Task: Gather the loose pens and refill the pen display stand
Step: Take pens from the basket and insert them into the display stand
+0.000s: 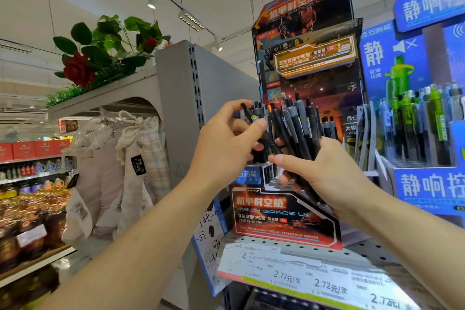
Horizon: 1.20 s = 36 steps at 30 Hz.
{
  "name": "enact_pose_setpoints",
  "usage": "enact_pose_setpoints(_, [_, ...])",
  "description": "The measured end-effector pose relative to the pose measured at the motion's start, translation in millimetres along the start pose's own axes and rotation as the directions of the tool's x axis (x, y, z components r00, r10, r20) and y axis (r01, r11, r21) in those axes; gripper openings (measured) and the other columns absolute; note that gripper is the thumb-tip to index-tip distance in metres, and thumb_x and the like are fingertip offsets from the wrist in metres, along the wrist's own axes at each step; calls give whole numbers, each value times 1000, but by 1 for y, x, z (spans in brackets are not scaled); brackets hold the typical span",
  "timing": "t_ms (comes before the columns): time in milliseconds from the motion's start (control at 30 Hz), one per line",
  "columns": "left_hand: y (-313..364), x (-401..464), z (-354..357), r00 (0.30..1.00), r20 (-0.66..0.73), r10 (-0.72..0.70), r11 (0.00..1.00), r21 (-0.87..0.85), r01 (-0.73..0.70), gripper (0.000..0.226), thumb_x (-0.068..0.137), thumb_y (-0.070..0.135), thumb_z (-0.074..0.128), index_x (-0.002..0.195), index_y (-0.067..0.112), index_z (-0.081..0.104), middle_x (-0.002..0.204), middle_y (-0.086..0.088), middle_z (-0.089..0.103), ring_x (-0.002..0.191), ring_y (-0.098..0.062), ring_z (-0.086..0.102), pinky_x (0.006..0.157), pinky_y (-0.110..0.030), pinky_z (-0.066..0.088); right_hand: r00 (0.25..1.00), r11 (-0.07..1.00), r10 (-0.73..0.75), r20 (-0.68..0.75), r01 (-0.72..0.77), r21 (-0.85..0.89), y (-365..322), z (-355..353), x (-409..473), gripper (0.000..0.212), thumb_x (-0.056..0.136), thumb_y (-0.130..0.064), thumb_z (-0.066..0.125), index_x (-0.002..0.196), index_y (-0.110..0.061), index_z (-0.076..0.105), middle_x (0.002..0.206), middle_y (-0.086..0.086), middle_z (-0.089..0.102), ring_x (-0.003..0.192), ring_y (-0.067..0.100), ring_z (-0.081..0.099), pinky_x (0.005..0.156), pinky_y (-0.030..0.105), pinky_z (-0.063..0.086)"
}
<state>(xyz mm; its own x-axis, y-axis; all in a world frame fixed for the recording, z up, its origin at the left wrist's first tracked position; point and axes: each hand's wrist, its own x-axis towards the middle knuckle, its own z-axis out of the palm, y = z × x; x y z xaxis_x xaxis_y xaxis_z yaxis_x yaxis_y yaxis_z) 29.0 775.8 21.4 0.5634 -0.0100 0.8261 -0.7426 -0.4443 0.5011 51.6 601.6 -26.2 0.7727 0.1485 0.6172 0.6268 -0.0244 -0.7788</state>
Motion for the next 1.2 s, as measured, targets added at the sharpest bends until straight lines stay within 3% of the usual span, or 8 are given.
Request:
enact_pose_setpoints(100, [2, 0, 3, 997, -63, -40, 986, -163, 29, 31, 97, 18, 65, 125, 27, 57, 77, 2, 75, 74, -10, 75, 60, -19, 56, 1000, 1000, 3, 12, -4, 25, 0, 0, 1, 34, 85, -37, 78, 110, -18, 65, 83, 5, 79, 67, 34, 71, 59, 36, 56])
enact_pose_setpoints(200, [4, 9, -7, 967, -236, -93, 932, -364, 1, 40, 98, 10, 61, 131, 30, 51, 85, 4, 77, 80, -15, 76, 60, -23, 59, 998, 990, 51, -41, -45, 134, 4, -1, 5, 16, 99, -26, 63, 107, -12, 66, 70, 1, 75, 48, 19, 60, 45, 25, 47])
enact_pose_setpoints(333, [2, 12, -23, 925, -372, 76, 973, -176, -151, 46, 97, 16, 63, 132, 38, 44, 91, 6, 77, 83, -12, 75, 63, -24, 60, 983, 982, 163, -88, -153, 113, 8, -6, 9, 26, 101, -28, 60, 93, -4, 65, 53, 7, 60, 44, 18, 50, 43, 26, 43])
enact_pose_setpoints(467, [-3, 8, -23, 926, -323, 196, 981, 65, -185, 42, 94, 25, 70, 127, 42, 50, 94, 5, 74, 82, -9, 73, 64, -32, 63, 983, 983, 160, -84, -151, 105, 6, -7, 10, 24, 101, -27, 60, 91, -5, 63, 49, 4, 57, 41, 16, 49, 40, 24, 42])
enact_pose_setpoints(733, [9, 5, -11, 940, -232, 249, 968, 81, -236, 41, 96, 21, 64, 120, 50, 48, 86, 11, 70, 72, -11, 71, 53, -28, 61, 986, 979, 153, -60, -144, 142, 4, -5, 8, 23, 100, -23, 61, 84, -6, 64, 54, 5, 56, 44, 16, 50, 41, 24, 43])
enact_pose_setpoints(867, [7, 5, -4, 932, -169, 321, 927, 259, -273, 37, 96, 25, 64, 121, 47, 47, 90, 21, 65, 62, -12, 67, 55, -39, 61, 987, 979, 151, -58, -142, 145, 6, -7, 9, 19, 100, -23, 62, 91, -6, 63, 54, 4, 57, 45, 16, 51, 42, 25, 43])
enact_pose_setpoints(1033, [-2, 13, -10, 963, -137, 233, 909, 383, -166, 33, 96, 30, 61, 126, 39, 49, 70, 9, 66, 60, -10, 68, 69, -41, 59, 984, 976, 142, -108, -121, 180, 6, -13, 13, 18, 98, -22, 64, 104, -6, 57, 53, 0, 60, 47, 16, 53, 45, 25, 44])
enact_pose_setpoints(1200, [-5, 9, -11, 993, 35, 114, 867, 484, -117, 53, 95, 29, 59, 140, 38, 34, 62, 5, 65, 58, -8, 66, 65, -34, 57, 980, 978, 139, -139, -114, 175, 5, -22, 19, 22, 98, -23, 65, 108, -6, 55, 52, 0, 60, 47, 16, 54, 45, 25, 46])
